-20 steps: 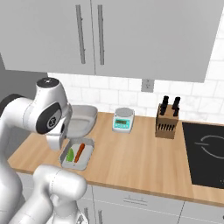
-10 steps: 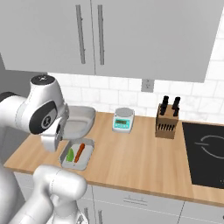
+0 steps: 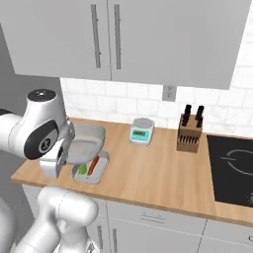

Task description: Take the meat container that has the chicken drumstick and place it on the second highest rack of the freezer. Then take the vegetable container that has the carrot and lemon wedge and place it on the highest rack of the freezer.

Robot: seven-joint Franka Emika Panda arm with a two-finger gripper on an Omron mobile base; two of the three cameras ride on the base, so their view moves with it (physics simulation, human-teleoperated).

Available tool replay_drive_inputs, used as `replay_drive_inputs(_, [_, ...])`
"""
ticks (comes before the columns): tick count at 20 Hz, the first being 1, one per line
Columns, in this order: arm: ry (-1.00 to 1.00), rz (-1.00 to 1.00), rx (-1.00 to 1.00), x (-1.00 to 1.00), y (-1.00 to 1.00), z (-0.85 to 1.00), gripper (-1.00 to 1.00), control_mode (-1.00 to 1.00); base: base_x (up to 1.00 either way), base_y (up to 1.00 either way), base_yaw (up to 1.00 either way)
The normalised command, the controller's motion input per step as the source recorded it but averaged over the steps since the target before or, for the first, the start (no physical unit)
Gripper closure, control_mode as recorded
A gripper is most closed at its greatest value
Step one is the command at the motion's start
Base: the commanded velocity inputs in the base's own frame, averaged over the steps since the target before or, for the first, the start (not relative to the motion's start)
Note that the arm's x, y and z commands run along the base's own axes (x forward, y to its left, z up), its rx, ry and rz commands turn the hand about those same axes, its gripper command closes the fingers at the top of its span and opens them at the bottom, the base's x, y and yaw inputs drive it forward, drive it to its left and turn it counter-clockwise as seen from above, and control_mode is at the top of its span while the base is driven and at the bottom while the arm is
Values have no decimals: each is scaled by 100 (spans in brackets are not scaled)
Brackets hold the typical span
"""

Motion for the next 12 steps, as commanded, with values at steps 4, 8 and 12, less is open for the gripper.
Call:
replay_drive_inputs(4, [0,0,0,0,0,0,100,100,-86,-74,64])
replay_drive_inputs(8, [0,0,0,0,0,0,100,100,-63,-32,93])
replay_drive_inputs(12, [0,0,0,0,0,0,100,100,-31,-2,100])
